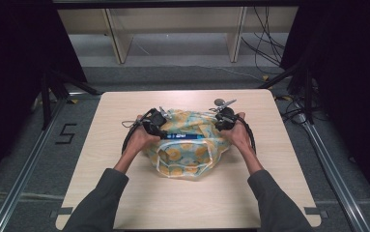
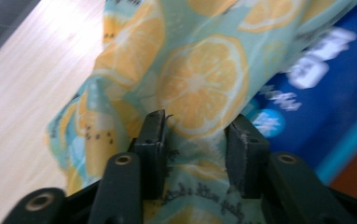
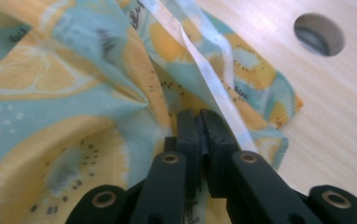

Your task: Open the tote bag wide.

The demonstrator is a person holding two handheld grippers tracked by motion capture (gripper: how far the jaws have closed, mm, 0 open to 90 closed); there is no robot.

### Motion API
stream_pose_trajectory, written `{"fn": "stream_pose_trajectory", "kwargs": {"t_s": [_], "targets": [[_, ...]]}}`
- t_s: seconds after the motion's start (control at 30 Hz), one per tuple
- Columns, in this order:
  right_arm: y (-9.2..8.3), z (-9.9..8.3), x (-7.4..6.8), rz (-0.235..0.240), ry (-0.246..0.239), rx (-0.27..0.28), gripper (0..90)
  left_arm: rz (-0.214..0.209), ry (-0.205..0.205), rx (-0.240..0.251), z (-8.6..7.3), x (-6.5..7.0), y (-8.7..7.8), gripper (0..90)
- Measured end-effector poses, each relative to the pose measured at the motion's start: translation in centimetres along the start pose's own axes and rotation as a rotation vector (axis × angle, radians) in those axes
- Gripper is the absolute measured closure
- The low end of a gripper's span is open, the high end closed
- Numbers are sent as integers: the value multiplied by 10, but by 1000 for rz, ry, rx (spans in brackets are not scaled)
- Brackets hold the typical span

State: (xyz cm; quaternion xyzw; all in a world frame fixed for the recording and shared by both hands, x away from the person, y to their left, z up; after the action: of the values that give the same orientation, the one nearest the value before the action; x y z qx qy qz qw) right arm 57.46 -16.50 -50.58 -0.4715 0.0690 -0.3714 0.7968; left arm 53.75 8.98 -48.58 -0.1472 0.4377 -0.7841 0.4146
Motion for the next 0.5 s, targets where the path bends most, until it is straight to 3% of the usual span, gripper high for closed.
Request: {"fn": "stream_pose_trajectory", "kwargs": {"t_s": [0.1, 0.2, 0.27, 0.3, 0.37, 0.47, 0.5], "targets": [[-13, 12, -5, 14, 45, 76, 865, -13, 2, 66, 9, 15, -15, 553], [-33, 22, -10, 40, 72, 152, 865, -67, -18, 125, 20, 24, -30, 559], [-48, 23, -10, 30, 16, 160, 862, -87, -27, 147, 25, 27, -36, 571], [-53, 24, -10, 14, -3, 194, 863, -108, -47, 154, 26, 30, -39, 599], [-69, 25, -17, 61, 2, 198, 865, -148, -59, 156, 26, 32, -43, 681], [-81, 30, -34, 120, -44, 279, 869, -171, -49, 128, 21, 35, -46, 794], [-84, 29, -41, 146, -72, 253, 869, -172, -38, 111, 19, 35, -45, 826]]}}
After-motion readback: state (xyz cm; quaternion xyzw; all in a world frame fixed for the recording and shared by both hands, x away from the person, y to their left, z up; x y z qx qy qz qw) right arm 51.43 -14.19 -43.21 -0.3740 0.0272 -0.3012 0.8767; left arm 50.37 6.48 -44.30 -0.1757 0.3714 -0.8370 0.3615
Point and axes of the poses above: each handheld gripper's, and its own axes: y roughly forward along the jaws, z roughly out of its top, x roughly to its right, the point moved 5 cm from there along y, roughly forward along the jaws, and after that the axes turned 11 degrees about -y, right-handed, at the moved point
